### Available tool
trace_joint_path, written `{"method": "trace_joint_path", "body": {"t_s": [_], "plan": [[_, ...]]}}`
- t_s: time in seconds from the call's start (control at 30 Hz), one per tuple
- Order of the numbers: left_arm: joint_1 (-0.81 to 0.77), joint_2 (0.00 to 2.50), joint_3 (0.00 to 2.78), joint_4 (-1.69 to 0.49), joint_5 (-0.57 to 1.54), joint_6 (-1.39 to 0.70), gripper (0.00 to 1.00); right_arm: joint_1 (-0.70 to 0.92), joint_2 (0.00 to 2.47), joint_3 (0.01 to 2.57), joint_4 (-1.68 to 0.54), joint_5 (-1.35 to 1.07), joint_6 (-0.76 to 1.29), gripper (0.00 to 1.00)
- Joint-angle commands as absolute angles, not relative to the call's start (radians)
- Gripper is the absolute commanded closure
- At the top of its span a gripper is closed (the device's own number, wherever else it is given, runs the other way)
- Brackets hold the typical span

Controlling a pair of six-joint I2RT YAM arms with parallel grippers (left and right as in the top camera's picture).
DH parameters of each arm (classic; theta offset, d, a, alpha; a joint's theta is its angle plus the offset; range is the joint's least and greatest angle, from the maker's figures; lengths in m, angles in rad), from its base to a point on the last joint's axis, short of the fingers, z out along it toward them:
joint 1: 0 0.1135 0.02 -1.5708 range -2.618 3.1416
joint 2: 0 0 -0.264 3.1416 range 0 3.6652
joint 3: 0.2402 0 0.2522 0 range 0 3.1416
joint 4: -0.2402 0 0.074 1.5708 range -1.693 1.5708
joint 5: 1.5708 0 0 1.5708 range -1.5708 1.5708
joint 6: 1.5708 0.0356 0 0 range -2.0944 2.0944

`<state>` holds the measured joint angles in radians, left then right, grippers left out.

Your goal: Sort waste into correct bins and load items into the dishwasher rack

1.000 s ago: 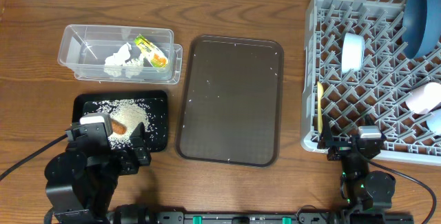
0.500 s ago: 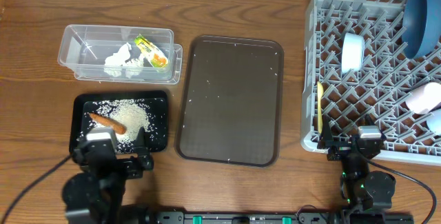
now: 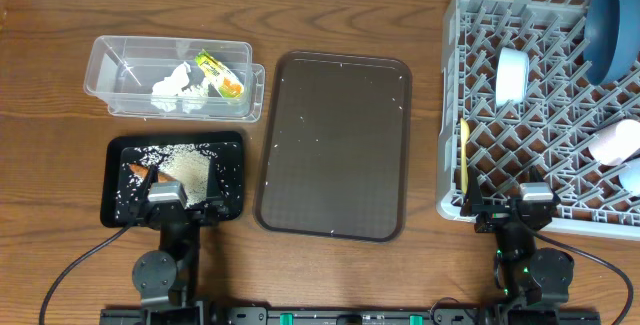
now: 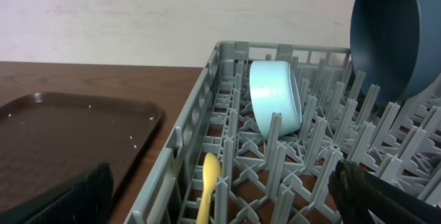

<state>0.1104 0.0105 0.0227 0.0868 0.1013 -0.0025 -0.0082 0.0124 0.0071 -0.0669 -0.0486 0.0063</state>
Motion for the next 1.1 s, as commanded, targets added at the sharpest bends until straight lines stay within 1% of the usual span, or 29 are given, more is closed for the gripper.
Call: {"method": "trace_joint_path", "body": {"t_s": [0.0, 0.1, 0.2, 1.07], "plan": [[0.113, 0.002, 0.004, 0.103, 0.03, 0.004, 0.02, 0.001, 0.006, 0.005, -0.07, -0.053, -0.008, 0.01], [0.113, 0.002, 0.004, 0.053, 0.012, 0.003, 0.02, 0.001, 0.006, 0.005, -0.07, -0.053, -0.008, 0.01], [0.113, 0.002, 0.004, -0.077, 0.056, -0.007, 0.02, 0.001, 0.006, 0.005, -0.071, -0.052, -0.008, 0.01], [0.111, 0.004, 0.004, -0.066, 0.066, -0.026, 0.02, 0.001, 0.006, 0.005, -0.07, -0.053, -0.008, 0.01]]}}
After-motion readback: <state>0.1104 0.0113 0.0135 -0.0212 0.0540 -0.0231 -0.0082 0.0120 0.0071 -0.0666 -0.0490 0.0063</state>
